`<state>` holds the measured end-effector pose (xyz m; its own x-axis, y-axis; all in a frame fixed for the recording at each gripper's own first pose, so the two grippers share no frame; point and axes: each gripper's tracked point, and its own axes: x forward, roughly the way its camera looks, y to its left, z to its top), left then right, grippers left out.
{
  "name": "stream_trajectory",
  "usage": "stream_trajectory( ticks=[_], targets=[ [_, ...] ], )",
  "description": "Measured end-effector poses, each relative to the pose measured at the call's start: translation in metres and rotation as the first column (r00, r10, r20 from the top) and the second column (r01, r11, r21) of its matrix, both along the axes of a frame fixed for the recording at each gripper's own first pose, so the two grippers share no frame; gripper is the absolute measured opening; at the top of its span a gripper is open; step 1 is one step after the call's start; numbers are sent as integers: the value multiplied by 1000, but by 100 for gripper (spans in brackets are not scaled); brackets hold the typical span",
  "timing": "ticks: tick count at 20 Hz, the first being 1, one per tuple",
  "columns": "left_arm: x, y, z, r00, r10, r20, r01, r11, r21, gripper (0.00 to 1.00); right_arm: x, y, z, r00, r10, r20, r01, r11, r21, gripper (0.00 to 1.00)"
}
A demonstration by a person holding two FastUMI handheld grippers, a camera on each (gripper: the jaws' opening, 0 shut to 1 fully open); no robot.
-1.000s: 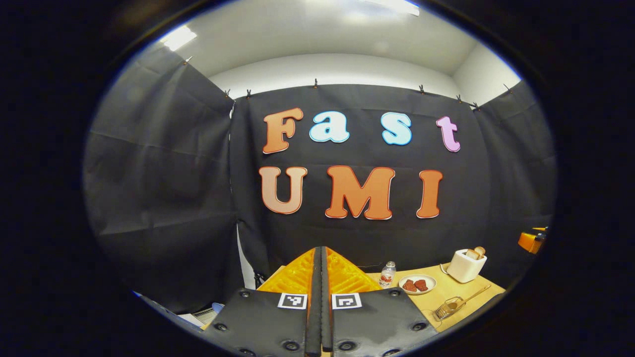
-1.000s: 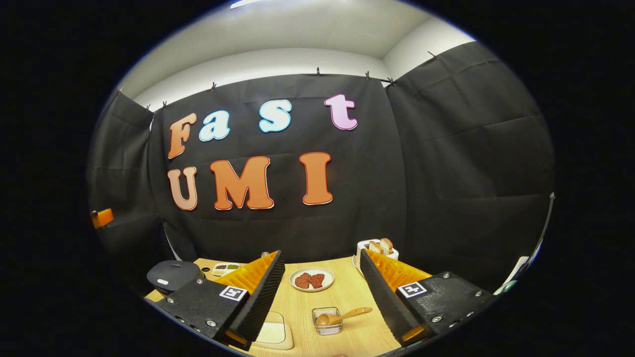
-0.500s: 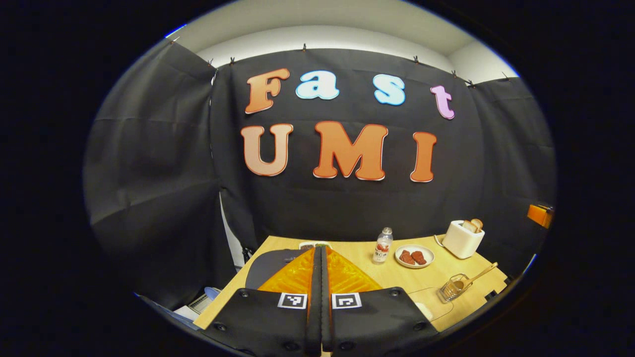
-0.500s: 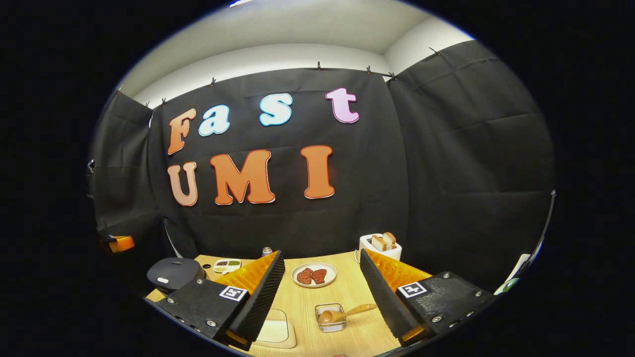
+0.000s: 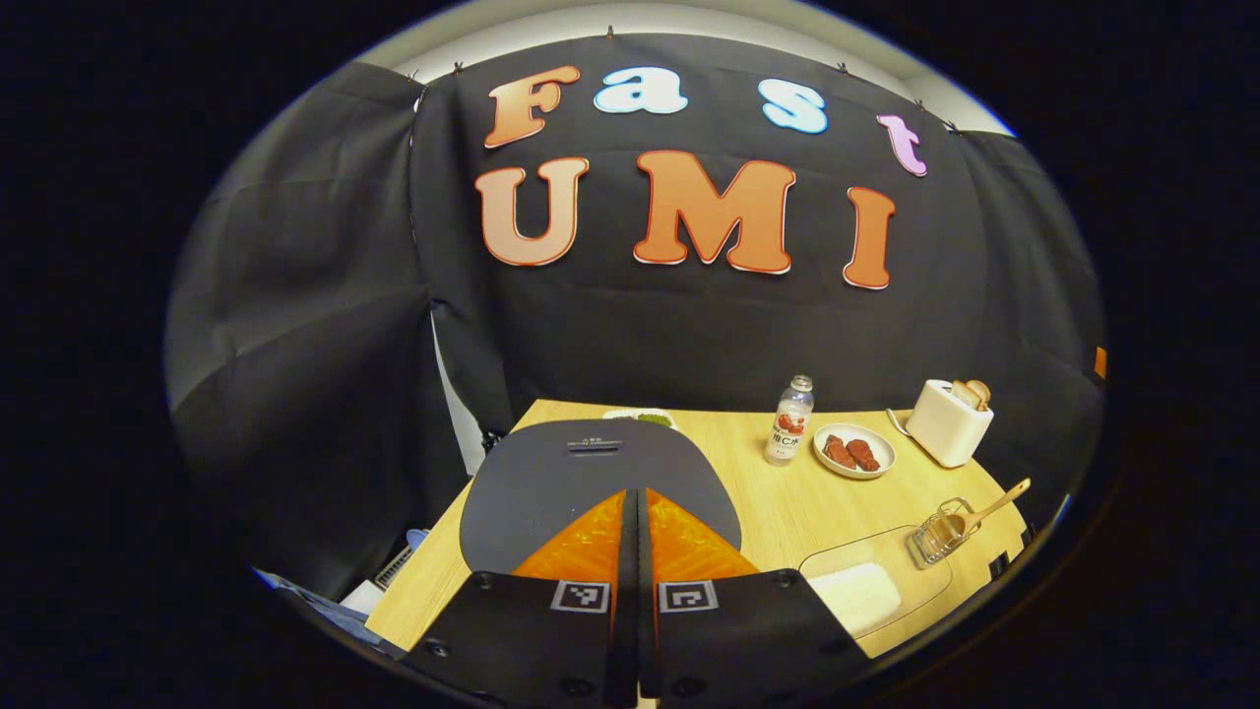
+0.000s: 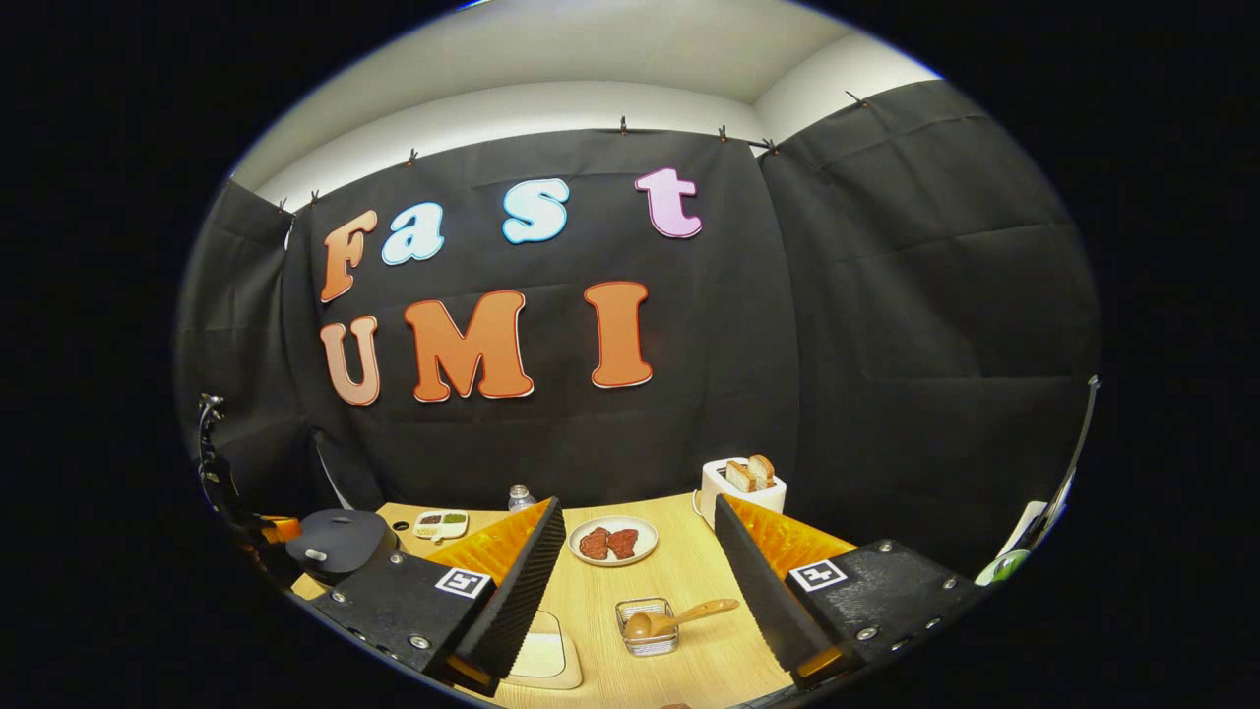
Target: Close the left gripper, press the button to open the rice cooker; take a wooden spoon from the chopstick holder with the right hand, scoop a spoonful of rice and pour it into the rice cooker, then put the wooden spoon back into the chopstick holder.
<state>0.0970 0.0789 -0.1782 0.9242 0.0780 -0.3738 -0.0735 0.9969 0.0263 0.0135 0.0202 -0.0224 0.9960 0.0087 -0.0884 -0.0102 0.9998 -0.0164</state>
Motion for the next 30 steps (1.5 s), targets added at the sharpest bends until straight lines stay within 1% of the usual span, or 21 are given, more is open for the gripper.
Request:
stream_trajectory(
  ticks=[4,6,7,8,9,10,12,13,14,15,16,18,21,22,23,25,27,28,29,30],
  targets=[
    [6,6,-27,998,8,-59,-8,1000,-8,5,-1,-4,-5,1000,-20,-11,20,1000,-10,95],
    [5,6,-32,997,11,-78,-12,1000,-15,5,-2,-8,-6,999,-35,-13,35,999,-20,95],
    [5,8,-35,996,14,-83,-15,1000,-11,5,-2,-10,-5,999,-39,-11,38,999,-17,95],
    [5,10,-38,996,15,-90,-15,1000,-8,2,-2,-11,-4,999,-41,-10,41,999,-11,95],
    [6,11,-40,995,18,-97,-19,1000,-8,5,-2,-12,-4,999,-45,-9,45,999,-7,95],
    [5,12,-44,994,24,-106,-25,1000,-11,2,-1,-14,-5,999,-52,-8,52,999,-8,95],
    [5,13,-43,995,26,-95,-28,999,-21,1,0,-18,-6,998,-63,-12,63,998,-7,95],
    [4,12,-47,993,23,-114,-25,1000,-18,5,1,-19,-7,998,-65,-15,65,998,-3,95],
    [1,12,-46,992,14,-124,-15,1000,-9,2,1,-19,-9,998,-65,-21,65,998,0,95],
    [2,11,-51,988,10,-153,-10,1000,0,2,1,-19,-11,998,-65,-26,65,998,0,95],
    [1,13,-51,987,16,-161,-17,1000,-3,5,3,-19,-14,997,-65,-30,65,998,-2,95],
    [2,13,-51,989,31,-147,-34,999,-17,6,1,-19,-17,997,-64,-38,63,998,-5,95],
    [-2,12,-56,988,27,-154,-28,1000,-8,5,-2,-14,-18,997,-52,-48,52,999,11,95],
    [-2,13,-55,988,27,-150,-30,999,-17,2,-4,-15,-19,998,-49,-48,50,999,12,95],
    [-2,13,-55,989,31,-148,-36,999,-33,5,-6,-16,-17,998,-52,-43,52,999,10,95],
    [3,14,-48,993,31,-115,-37,998,-52,5,-10,-18,-12,998,-51,-30,51,999,5,95],
    [2,14,-43,993,41,-112,-47,997,-53,5,-12,-21,-11,998,-53,-23,53,999,-2,95],
    [-1,15,-35,993,53,-107,-60,996,-63,5,-13,-24,-10,998,-53,-19,53,999,-1,95],
    [0,16,-14,996,63,-56,-66,995,-69,8,-13,-25,-9,998,-52,-16,52,999,3,95],
    [2,14,9,997,71,2,-70,995,-77,5,-14,-26,-9,999,-53,-14,53,999,5,95]
  ],
)
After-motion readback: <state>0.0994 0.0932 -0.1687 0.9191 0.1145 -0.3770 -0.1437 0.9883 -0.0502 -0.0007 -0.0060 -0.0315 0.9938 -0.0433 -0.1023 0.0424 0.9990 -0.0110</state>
